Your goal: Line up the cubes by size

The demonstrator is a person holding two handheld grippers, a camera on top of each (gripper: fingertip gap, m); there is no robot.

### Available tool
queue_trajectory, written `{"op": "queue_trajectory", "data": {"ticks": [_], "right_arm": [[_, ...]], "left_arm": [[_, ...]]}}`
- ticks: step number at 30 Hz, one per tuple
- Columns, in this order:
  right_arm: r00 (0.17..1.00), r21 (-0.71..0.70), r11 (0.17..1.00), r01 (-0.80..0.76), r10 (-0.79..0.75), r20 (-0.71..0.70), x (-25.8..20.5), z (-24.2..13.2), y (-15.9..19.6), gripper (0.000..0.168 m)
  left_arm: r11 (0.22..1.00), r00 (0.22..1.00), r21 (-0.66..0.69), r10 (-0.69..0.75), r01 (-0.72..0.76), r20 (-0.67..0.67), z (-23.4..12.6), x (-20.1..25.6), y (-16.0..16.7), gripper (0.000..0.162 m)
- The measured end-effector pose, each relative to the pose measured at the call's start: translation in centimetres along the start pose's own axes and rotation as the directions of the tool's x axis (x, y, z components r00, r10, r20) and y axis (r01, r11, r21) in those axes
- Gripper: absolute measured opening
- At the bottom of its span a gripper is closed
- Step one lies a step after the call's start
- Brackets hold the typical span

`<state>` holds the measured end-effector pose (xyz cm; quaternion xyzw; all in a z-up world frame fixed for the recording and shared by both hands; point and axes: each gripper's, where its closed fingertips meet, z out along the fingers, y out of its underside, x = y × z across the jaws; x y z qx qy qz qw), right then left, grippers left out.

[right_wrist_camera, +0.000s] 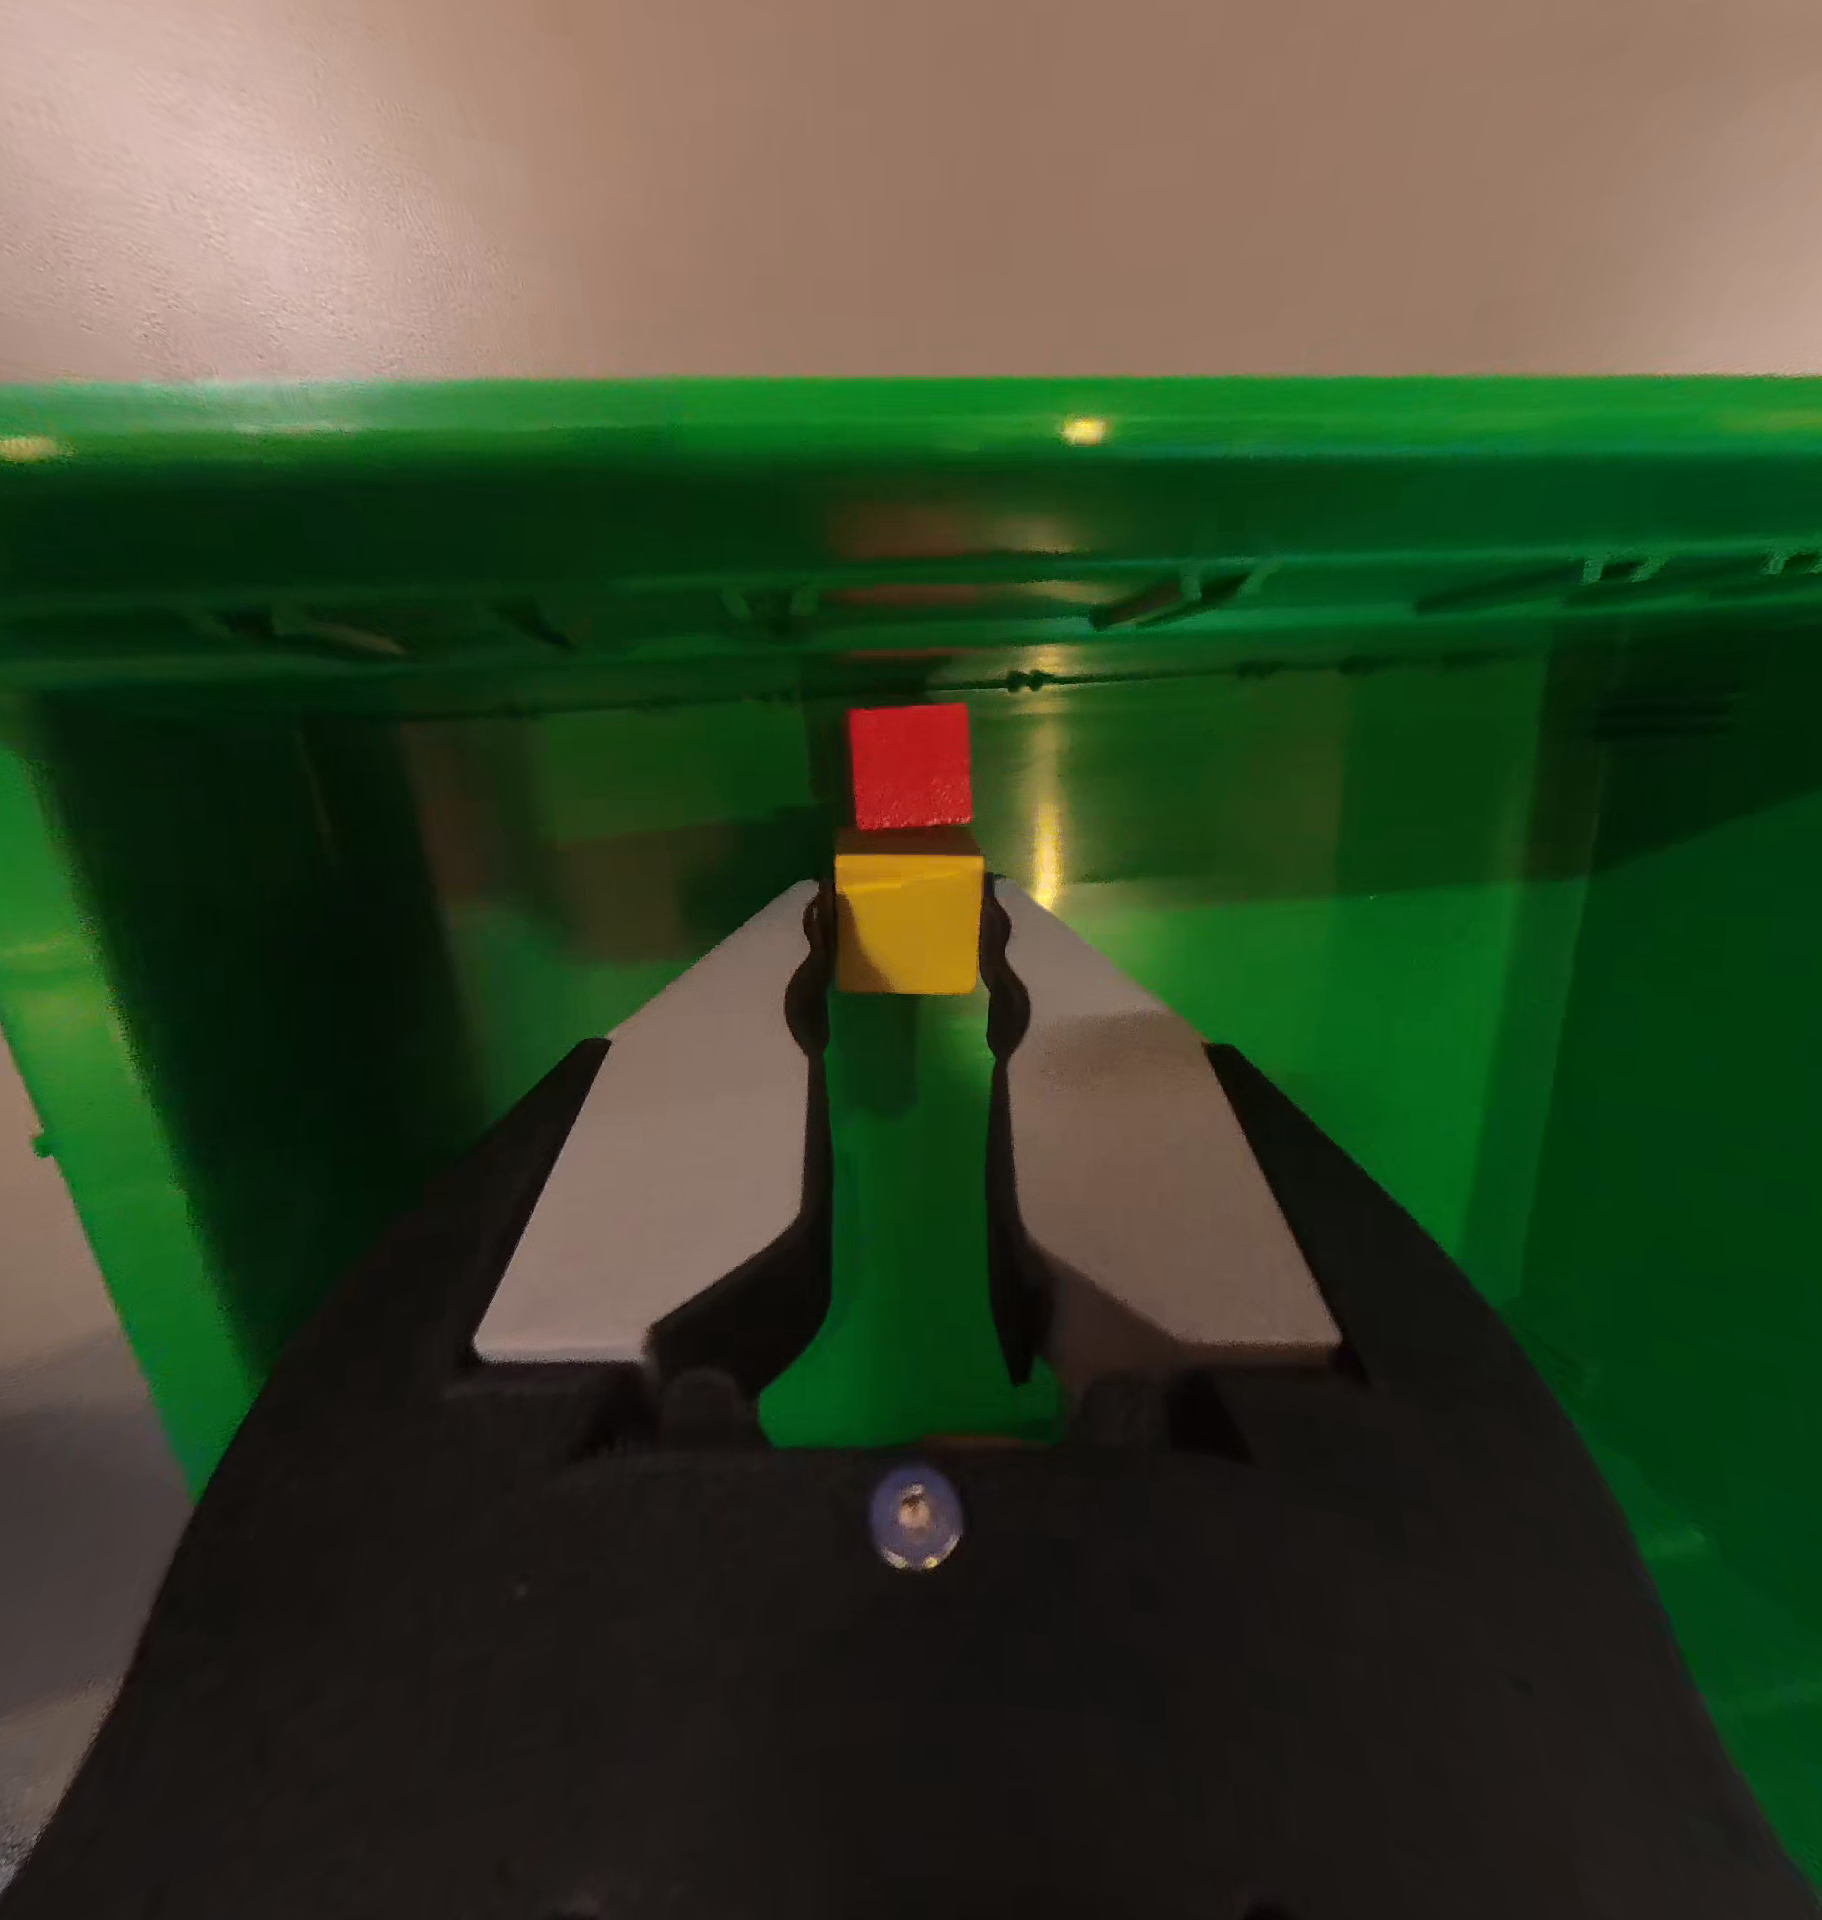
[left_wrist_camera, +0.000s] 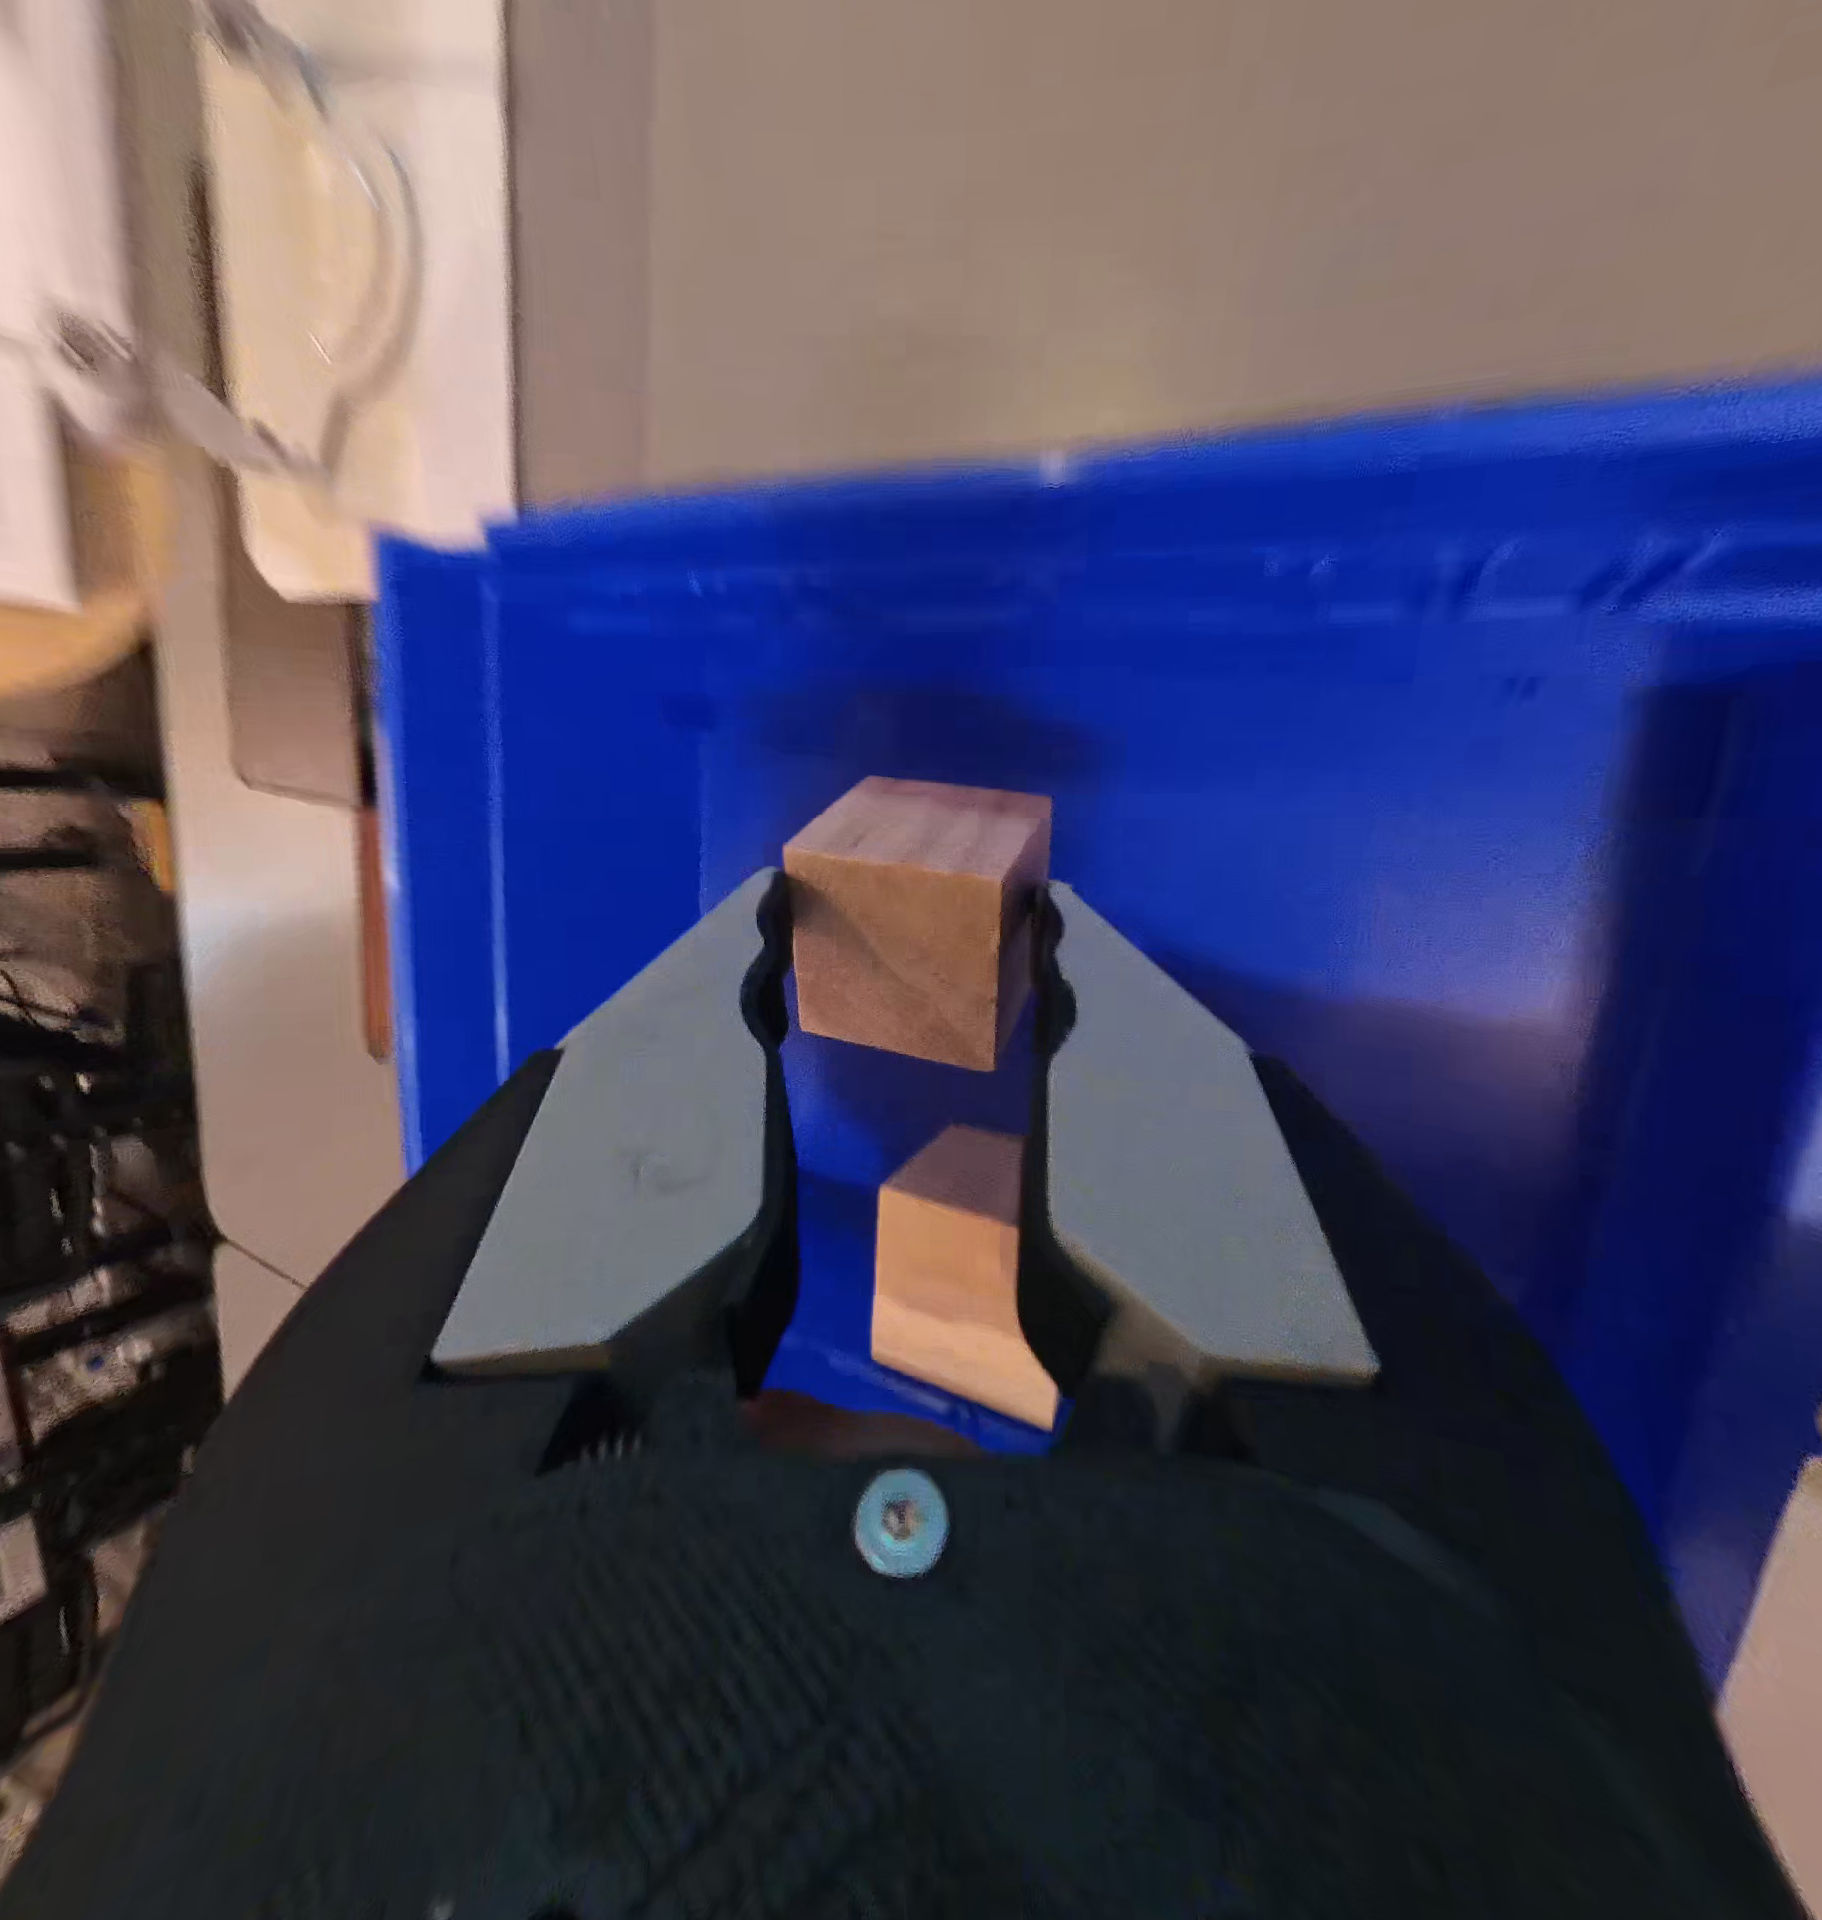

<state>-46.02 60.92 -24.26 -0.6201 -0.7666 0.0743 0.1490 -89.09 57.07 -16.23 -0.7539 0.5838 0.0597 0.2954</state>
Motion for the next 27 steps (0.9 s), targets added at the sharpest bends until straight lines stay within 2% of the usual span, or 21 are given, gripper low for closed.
{"op": "queue_trajectory", "data": {"ticks": [3, 6, 10, 13, 15, 17, 19, 20, 23, 25, 27], "right_arm": [[1.0, 0.015, 1.0, -0.008, 0.008, 0.015, 0.2, 0.3, -0.3, 0.025], [0.999, 0.009, 0.999, -0.035, 0.034, 0.012, 0.5, 0.6, 0.0, 0.033], [0.994, 0.13, 0.986, -0.105, 0.104, 0.012, 0.8, -1.5, -1.0, 0.038], [0.984, 0.317, 0.933, -0.168, 0.177, 0.001, 1.1, -5.3, -2.6, 0.044], [0.97, 0.519, 0.824, -0.227, 0.238, 0.048, 0.6, -9.1, -5.1, 0.043], [0.949, 0.697, 0.648, -0.307, 0.258, 0.178, -0.9, -13.2, -8.2, 0.053], [0.917, 0.795, 0.458, -0.399, 0.227, 0.329, -2.8, -16.8, -11.0, 0.064], [0.899, 0.805, 0.399, -0.438, 0.208, 0.386, -3.7, -17.7, -12.2, 0.066], [0.863, 0.799, 0.325, -0.505, 0.182, 0.472, -5.7, -17.9, -15.0, 0.085], [0.827, 0.773, 0.294, -0.562, 0.179, 0.533, -6.5, -17.3, -16.8, 0.086], [0.778, 0.745, 0.239, -0.623, 0.097, 0.62, -7.7, -17.8, -18.5, 0.087]], "left_arm": [[0.982, 0.999, 0.188, 0.023, -0.029, 0.035, -2.6, 0.6, -5.0, 0.044], [0.904, 0.997, 0.422, 0.036, -0.06, 0.065, -5.5, 1.8, -10.9, 0.044], [0.679, 0.993, 0.726, 0.046, -0.111, 0.109, -10.2, 4.6, -18.8, 0.044], [0.494, 0.988, 0.858, 0.028, -0.143, 0.149, -13.2, 6.5, -23.3, 0.044], [0.419, 0.982, 0.89, 0.014, -0.179, 0.191, -14.0, 7.5, -25.6, 0.044], [0.392, 0.971, 0.893, 0.006, -0.222, 0.239, -13.9, 8.3, -27.7, 0.044], [0.392, 0.958, 0.88, 0.009, -0.268, 0.288, -13.1, 9.0, -29.6, 0.044], [0.396, 0.952, 0.872, 0.015, -0.288, 0.307, -12.7, 9.4, -30.5, 0.044], [0.41, 0.942, 0.853, 0.049, -0.323, 0.333, -11.1, 10.5, -32.9, 0.044], [0.418, 0.936, 0.842, 0.069, -0.342, 0.346, -10.1, 11.1, -34.1, 0.044], [0.434, 0.931, 0.828, 0.089, -0.355, 0.353, -9.1, 11.6, -34.9, 0.044]]}}
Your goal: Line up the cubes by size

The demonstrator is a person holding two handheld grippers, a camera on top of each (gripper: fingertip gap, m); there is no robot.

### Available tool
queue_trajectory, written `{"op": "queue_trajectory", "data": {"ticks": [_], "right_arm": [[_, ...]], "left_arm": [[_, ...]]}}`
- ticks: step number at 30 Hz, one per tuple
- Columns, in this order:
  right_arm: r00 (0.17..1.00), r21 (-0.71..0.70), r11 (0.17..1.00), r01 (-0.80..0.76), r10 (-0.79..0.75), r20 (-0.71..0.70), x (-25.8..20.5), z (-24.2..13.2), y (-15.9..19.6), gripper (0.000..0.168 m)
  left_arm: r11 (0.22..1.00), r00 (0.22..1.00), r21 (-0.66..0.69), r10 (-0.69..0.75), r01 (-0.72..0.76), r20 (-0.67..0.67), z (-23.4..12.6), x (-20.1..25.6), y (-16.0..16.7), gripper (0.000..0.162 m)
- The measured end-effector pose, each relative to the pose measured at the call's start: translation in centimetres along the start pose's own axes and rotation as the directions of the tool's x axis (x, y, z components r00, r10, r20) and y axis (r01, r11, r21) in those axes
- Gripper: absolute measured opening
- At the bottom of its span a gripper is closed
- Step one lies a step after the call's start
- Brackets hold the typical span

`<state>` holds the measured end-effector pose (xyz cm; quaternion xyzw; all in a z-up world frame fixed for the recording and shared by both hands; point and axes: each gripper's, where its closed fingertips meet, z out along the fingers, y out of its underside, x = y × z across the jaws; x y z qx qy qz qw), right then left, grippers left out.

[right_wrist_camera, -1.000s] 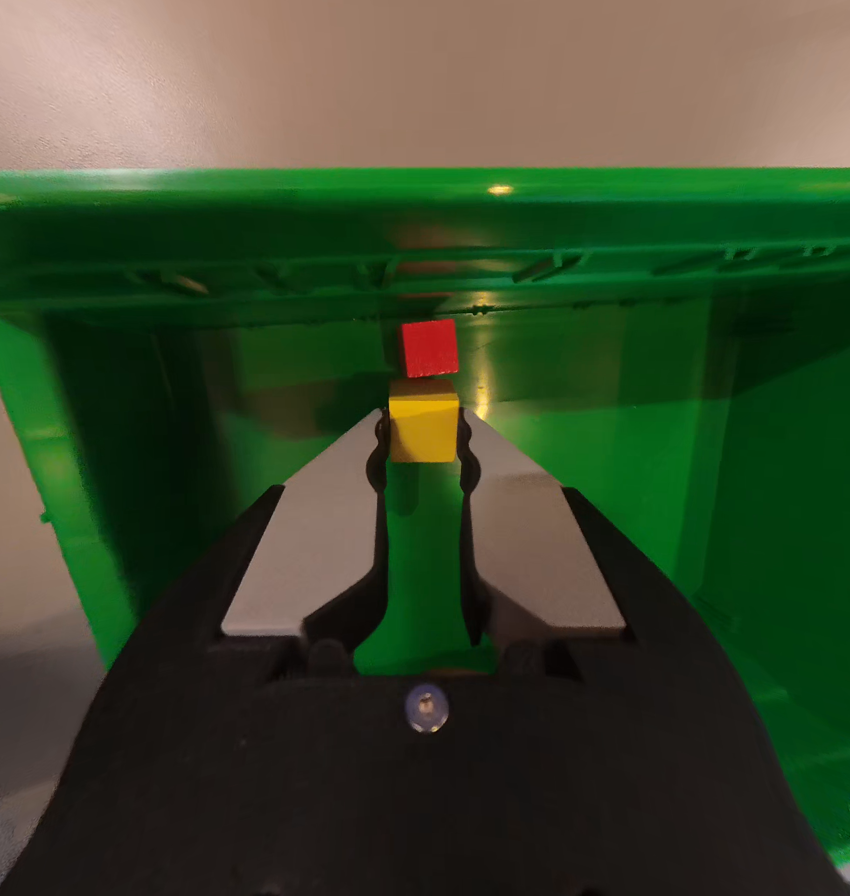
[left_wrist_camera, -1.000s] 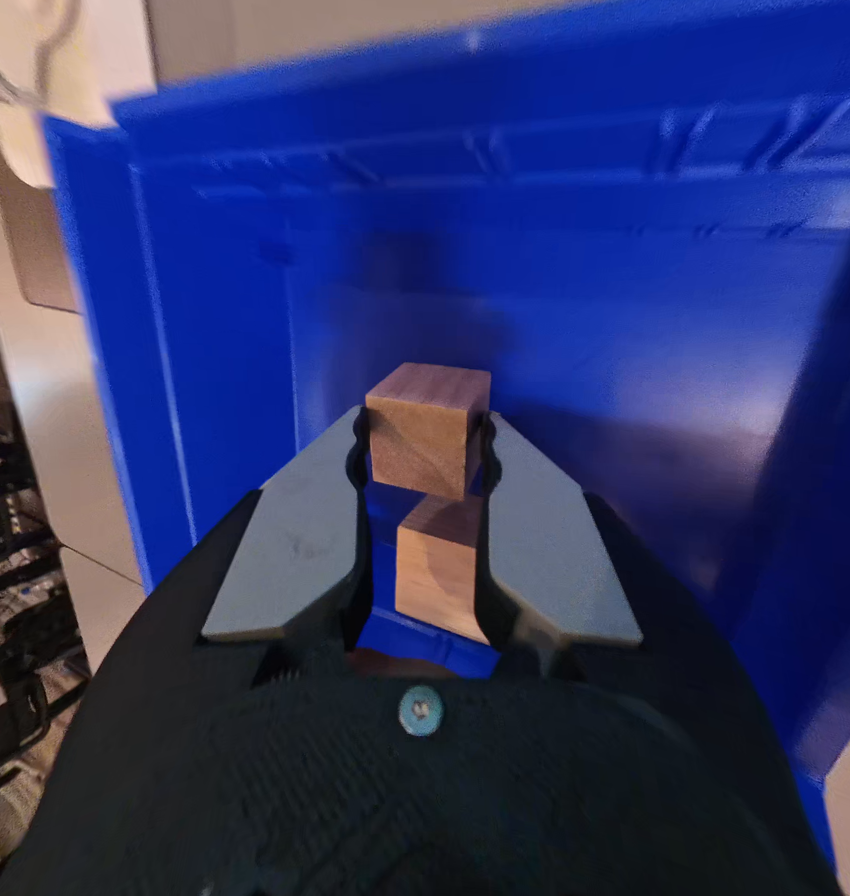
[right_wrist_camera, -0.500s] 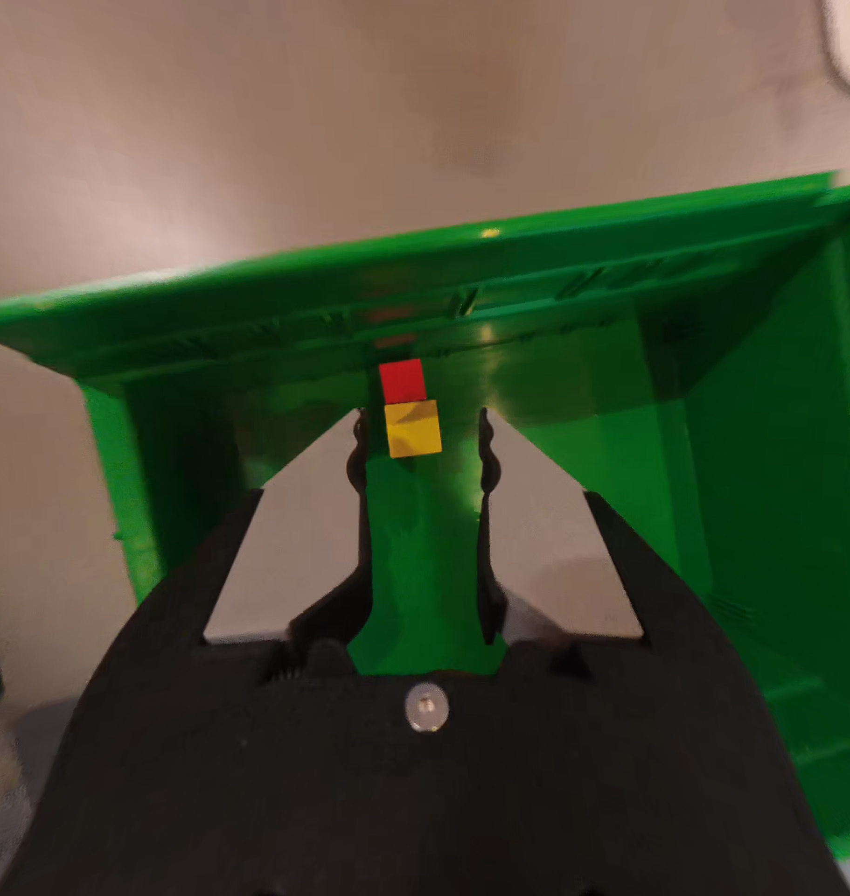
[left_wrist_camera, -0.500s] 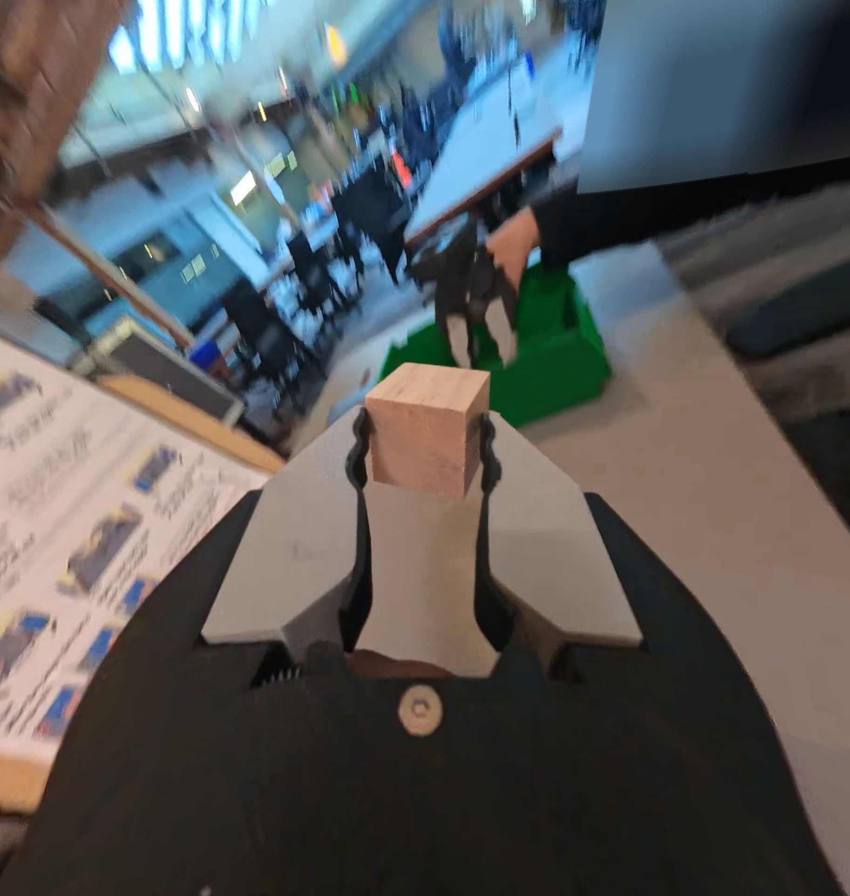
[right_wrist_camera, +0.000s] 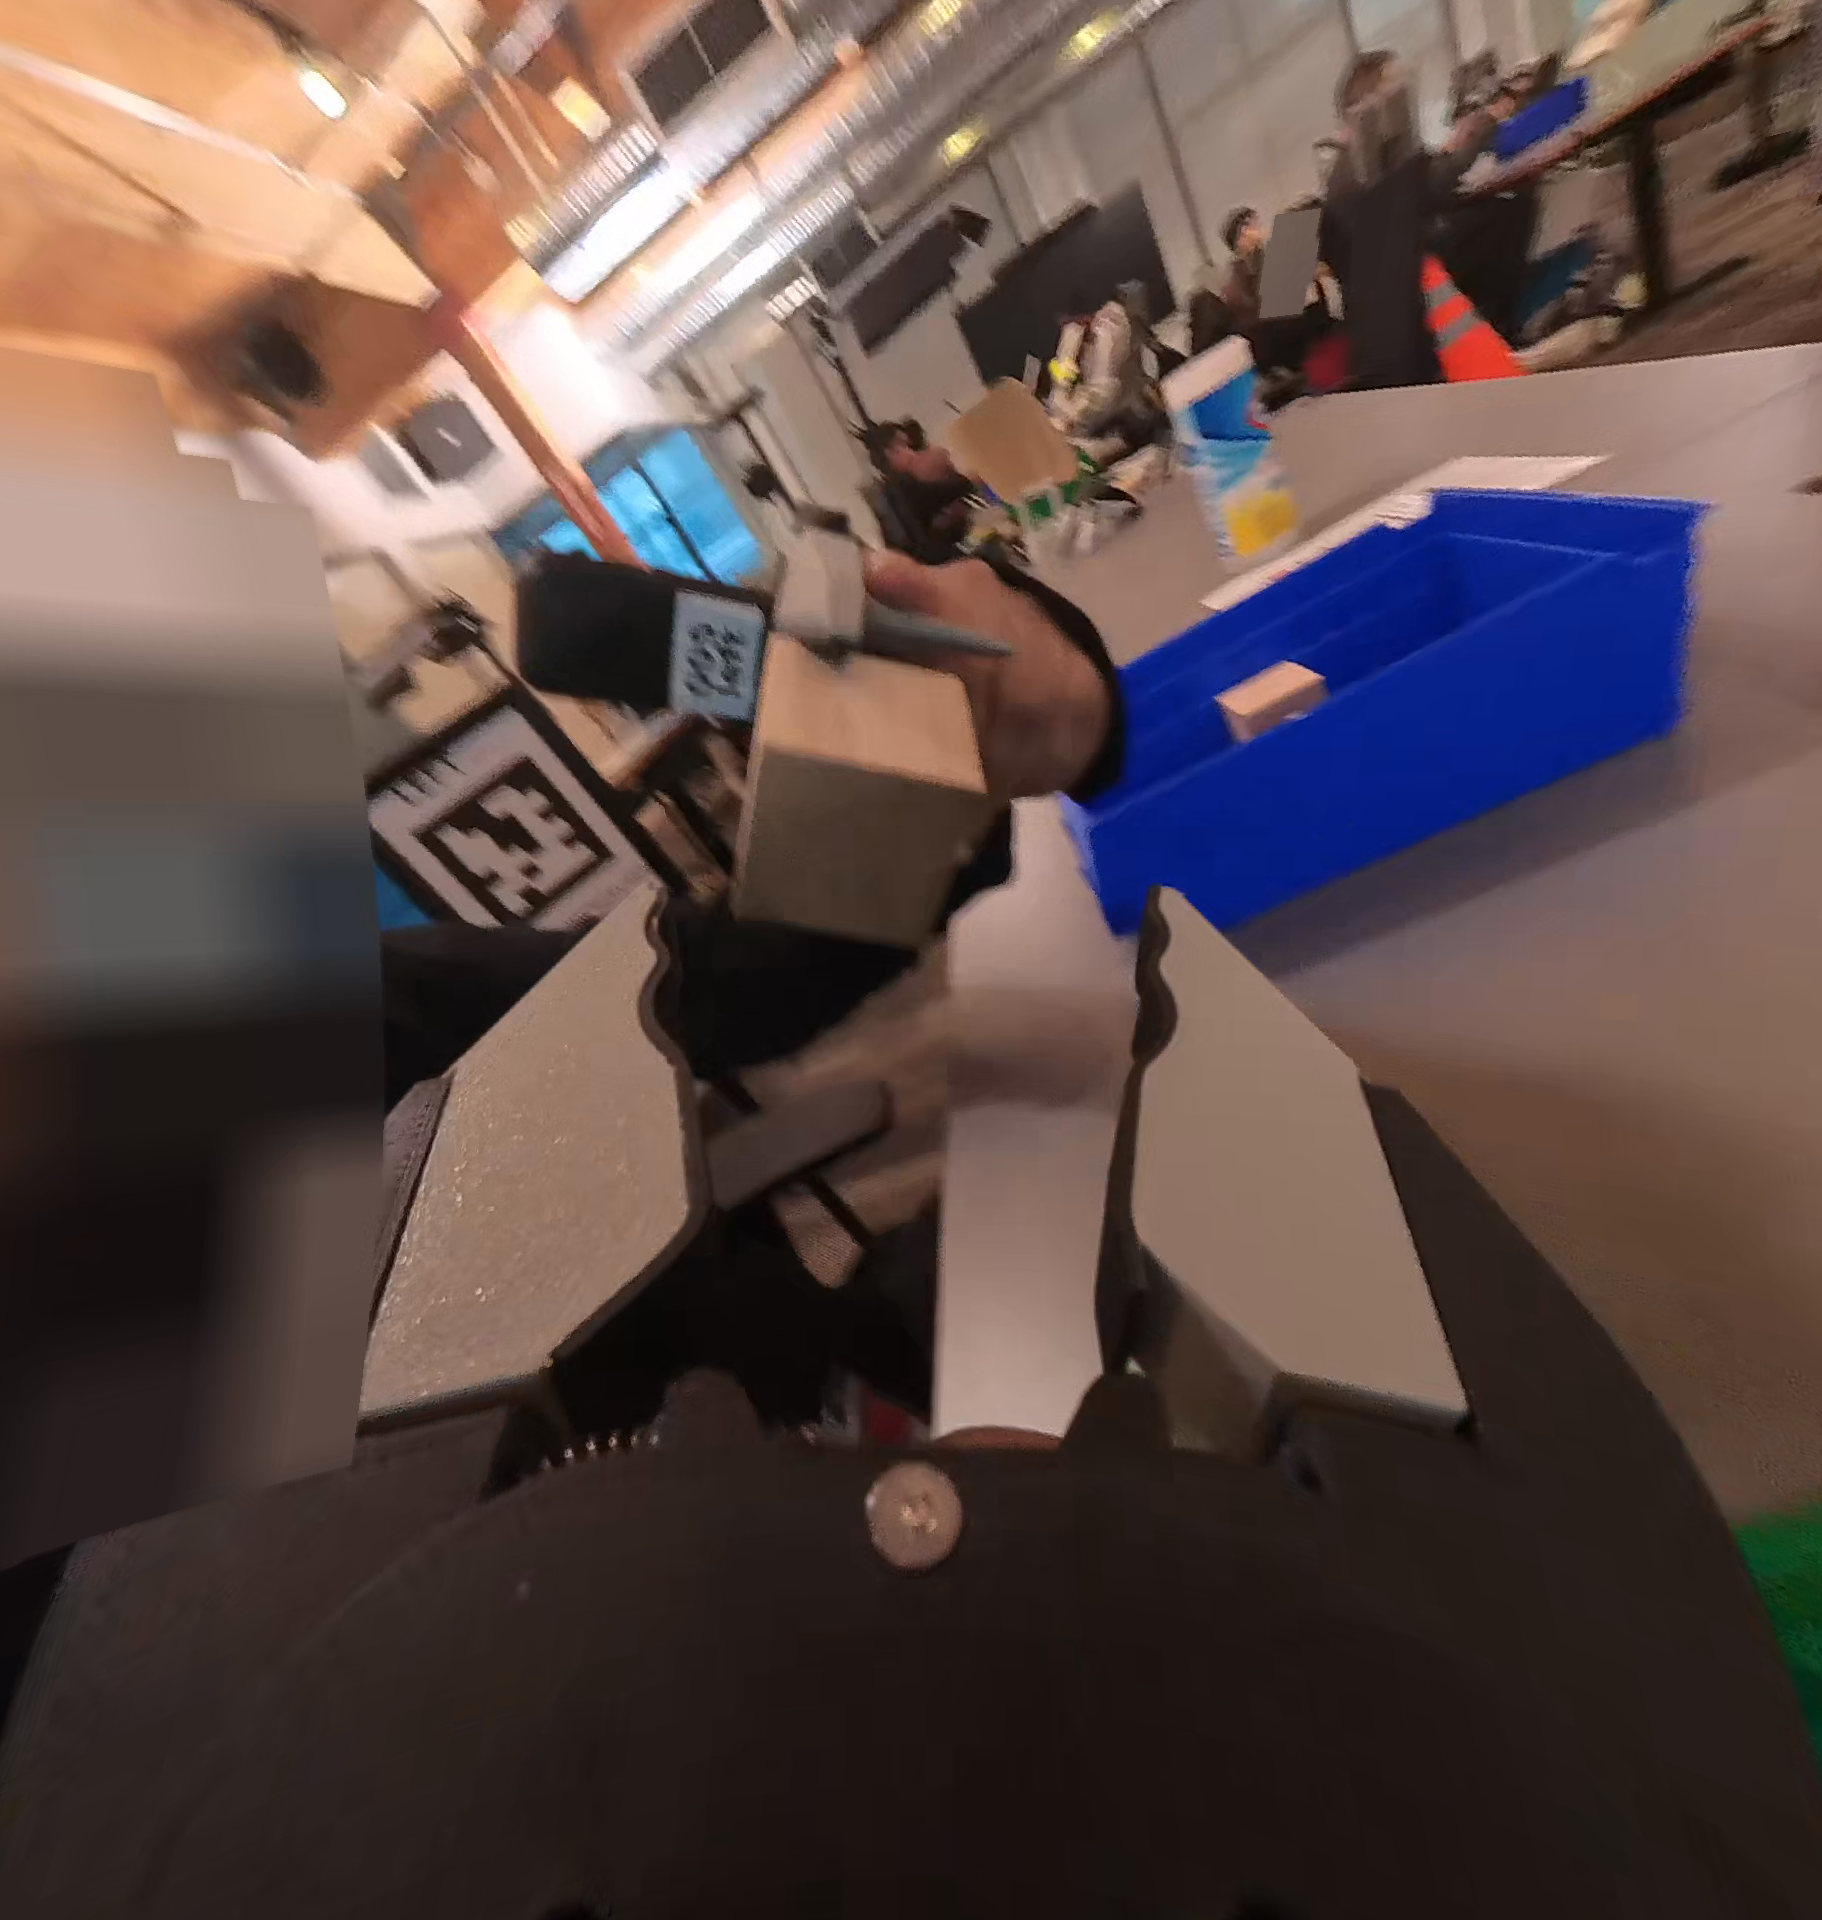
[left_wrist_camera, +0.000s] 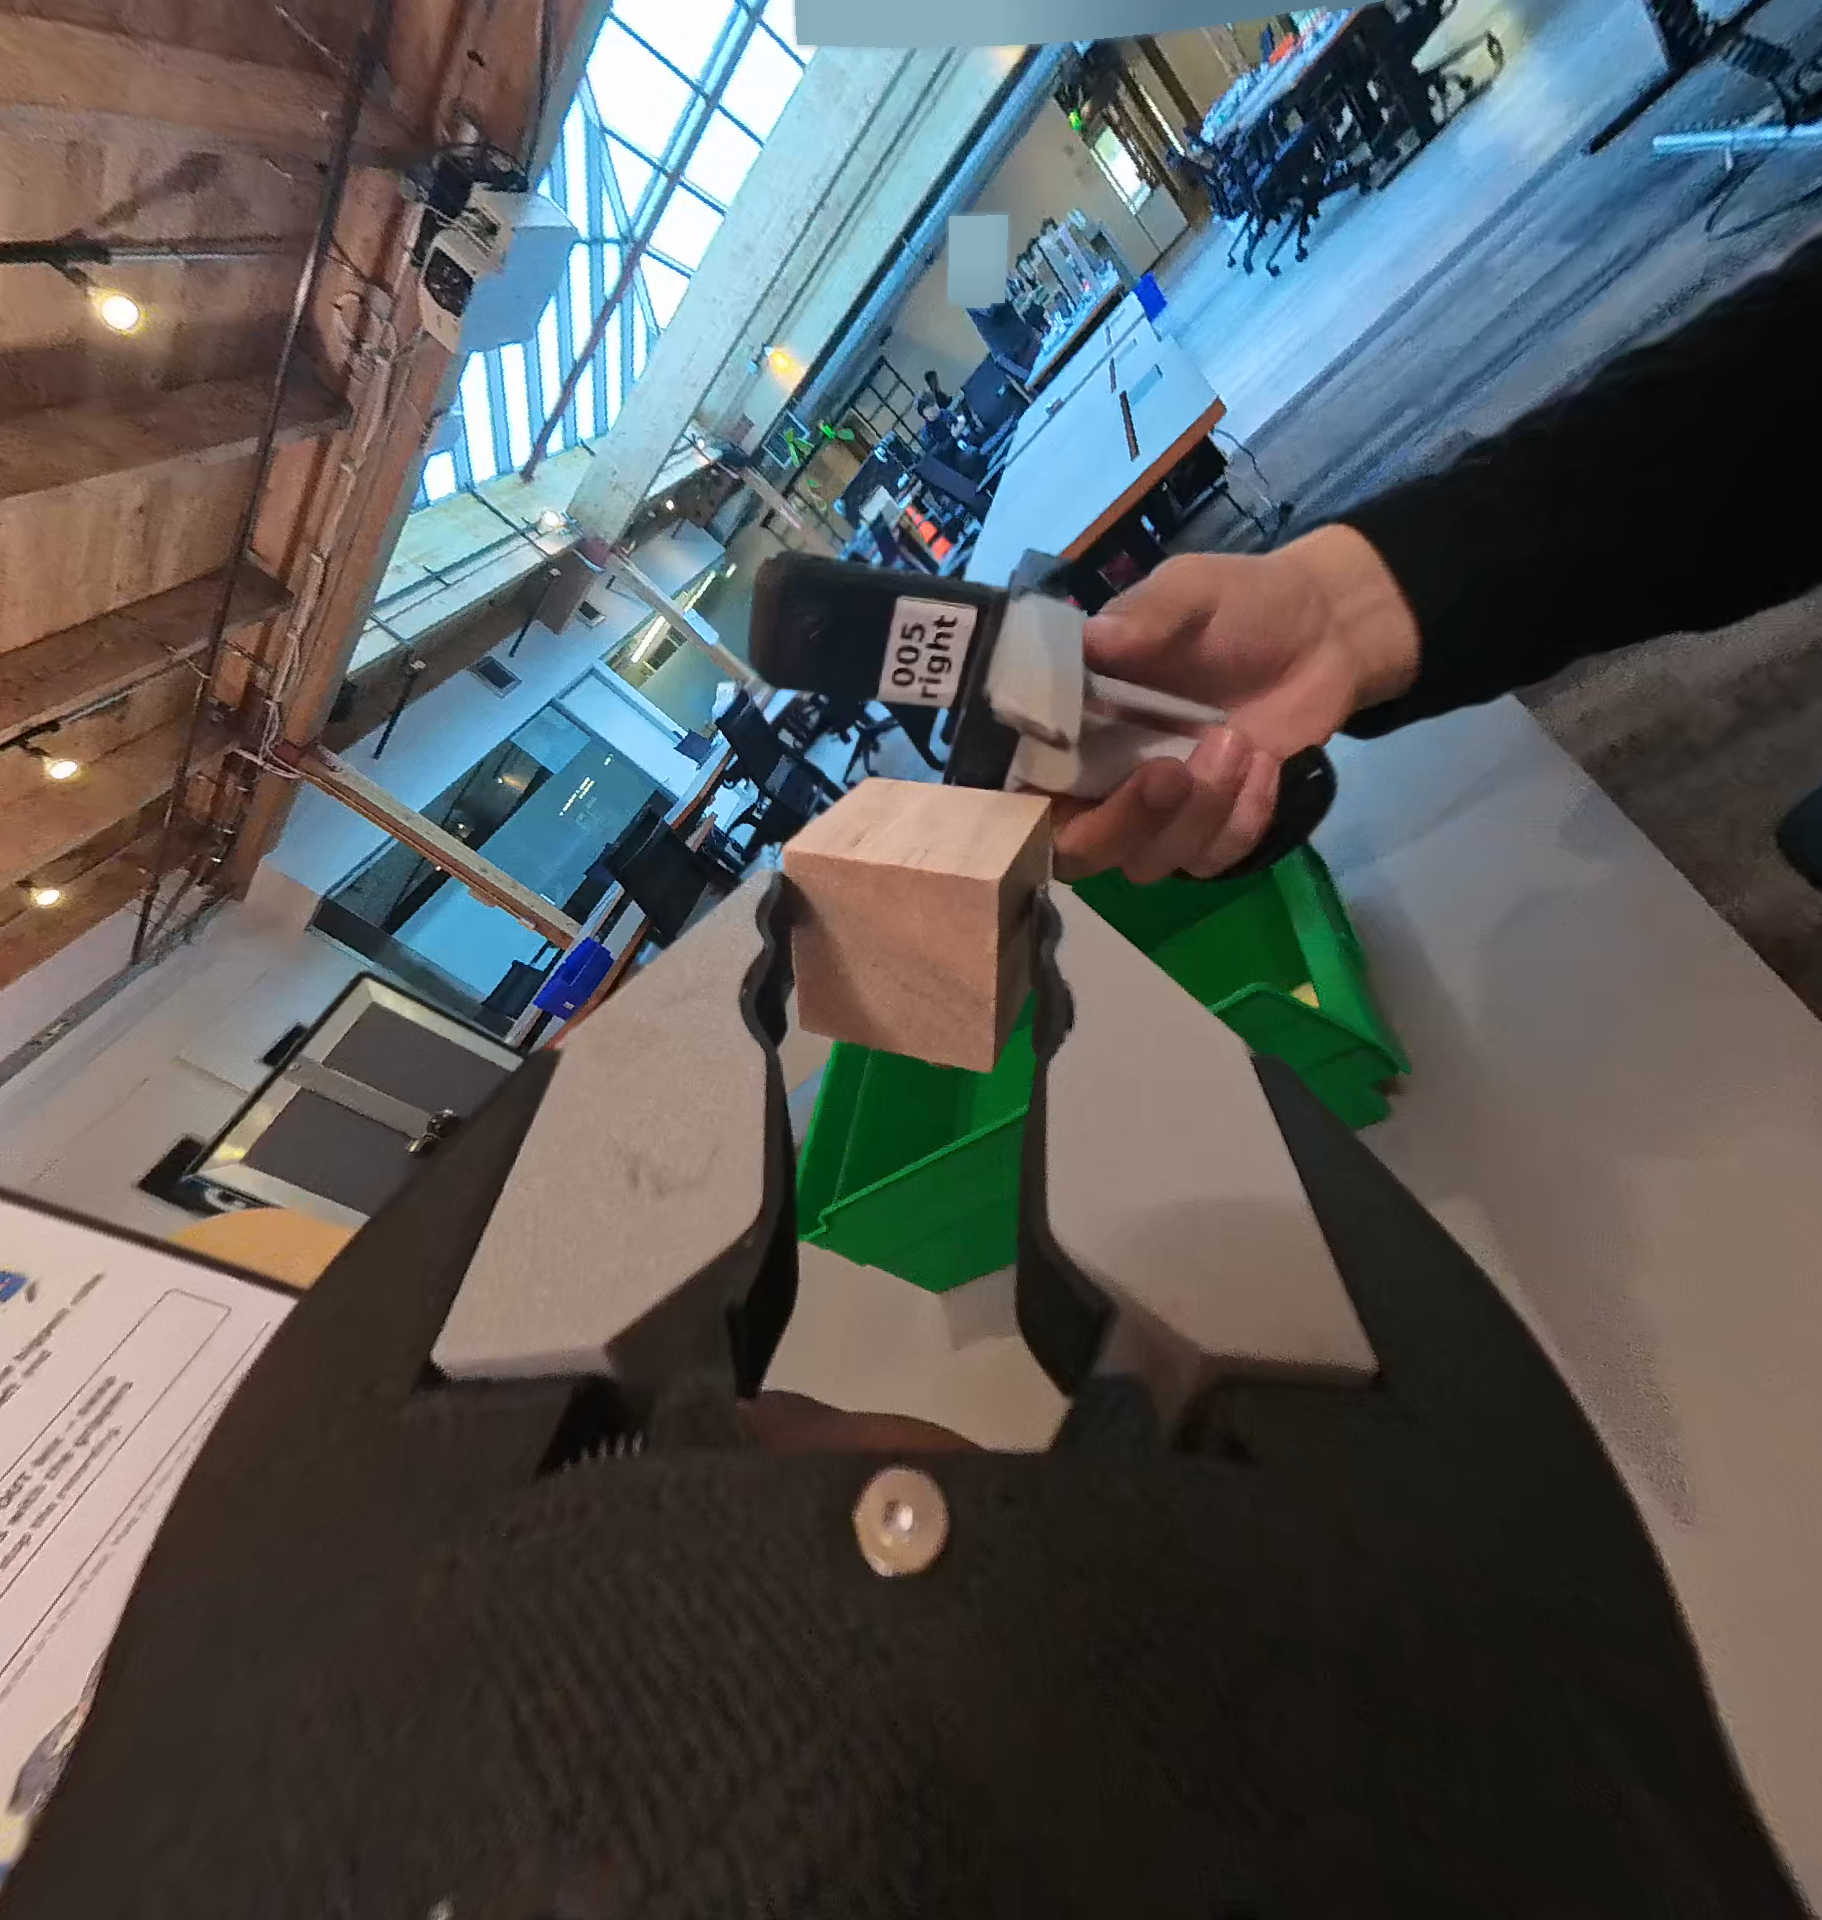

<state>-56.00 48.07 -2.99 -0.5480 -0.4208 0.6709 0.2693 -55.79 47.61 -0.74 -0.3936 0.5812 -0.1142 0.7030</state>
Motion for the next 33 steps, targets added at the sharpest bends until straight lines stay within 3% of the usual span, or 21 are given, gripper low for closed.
{"op": "queue_trajectory", "data": {"ticks": [2, 4, 8, 10, 12, 15, 19, 22, 23, 24, 25, 26, 28, 30, 33], "right_arm": [[0.994, 0.048, 0.996, -0.069, 0.065, 0.085, -0.8, 0.9, -0.3, 0.078], [0.987, 0.052, 0.992, -0.115, 0.108, 0.123, -0.7, 1.4, -0.1, 0.045], [0.986, 0.034, 0.99, -0.139, 0.136, 0.092, 0.3, 0.9, 0.6, 0.043], [0.995, 0.033, 0.995, -0.091, 0.09, 0.042, 0.8, -0.3, 0.1, 0.043], [0.998, 0.013, 1.0, -0.016, 0.016, -0.064, 1.8, -2.5, -0.7, 0.043], [0.925, -0.18, 0.976, 0.121, -0.177, -0.336, 5.4, -7.2, -0.4, 0.044], [0.701, -0.519, 0.847, 0.117, -0.441, -0.561, 10.7, -14.3, 1.0, 0.044], [0.602, -0.695, 0.718, 0.024, -0.565, -0.564, 13.2, -17.5, 2.3, 0.043], [0.584, -0.747, 0.665, -0.002, -0.606, -0.541, 14.0, -18.2, 2.8, 0.043], [0.573, -0.794, 0.608, -0.027, -0.641, -0.51, 14.7, -18.7, 3.5, 0.044], [0.569, -0.837, 0.545, -0.055, -0.672, -0.474, 15.3, -19.3, 4.3, 0.044], [0.576, -0.87, 0.487, -0.073, -0.692, -0.436, 15.9, -19.6, 5.1, 0.044], [0.597, -0.905, 0.415, -0.097, -0.703, -0.386, 16.8, -19.8, 6.4, 0.044], [0.609, -0.92, 0.375, -0.117, -0.704, -0.365, 17.7, -19.8, 7.4, 0.044], [0.646, -0.931, 0.345, -0.12, -0.685, -0.337, 18.6, -19.3, 8.7, 0.044]], "left_arm": [[1.0, 1.0, -0.016, 0.012, -0.013, -0.019, 0.8, 0.8, 0.4, 0.044], [0.999, 0.999, -0.029, 0.011, -0.012, -0.036, 1.4, 1.6, 0.7, 0.044], [0.995, 0.997, -0.095, -0.041, 0.035, -0.058, 1.3, 2.2, 1.9, 0.041], [0.987, 0.999, -0.157, -0.033, 0.026, -0.043, 0.5, 1.9, 3.1, 0.034], [0.964, 0.998, -0.265, -0.018, 0.003, -0.056, -1.4, 1.5, 5.1, 0.038], [0.886, 0.989, -0.465, -0.075, 0.006, -0.13, -6.3, 0.7, 9.3, 0.038], [0.644, 0.958, -0.765, -0.222, 0.004, -0.182, -15.3, -0.6, 16.3, 0.064], [0.462, 0.938, -0.887, -0.318, 0.024, -0.14, -21.2, -1.7, 20.3, 0.072], [0.451, 0.923, -0.888, -0.373, 0.089, -0.097, -21.8, -2.0, 20.6, 0.073], [0.413, 0.911, -0.904, -0.406, 0.107, -0.077, -22.9, -2.3, 21.2, 0.062], [0.389, 0.908, -0.913, -0.416, 0.121, -0.057, -23.6, -2.8, 21.8, 0.074], [0.371, 0.909, -0.921, -0.414, 0.117, -0.052, -24.2, -3.2, 22.2, 0.065], [0.365, 0.907, -0.922, -0.42, 0.128, -0.041, -24.8, -3.7, 22.5, 0.069], [0.413, 0.9, -0.895, -0.434, 0.169, -0.03, -24.2, -4.3, 21.8, 0.069], [0.465, 0.918, -0.874, -0.391, 0.139, -0.062, -24.6, -5.6, 20.9, 0.055]]}}
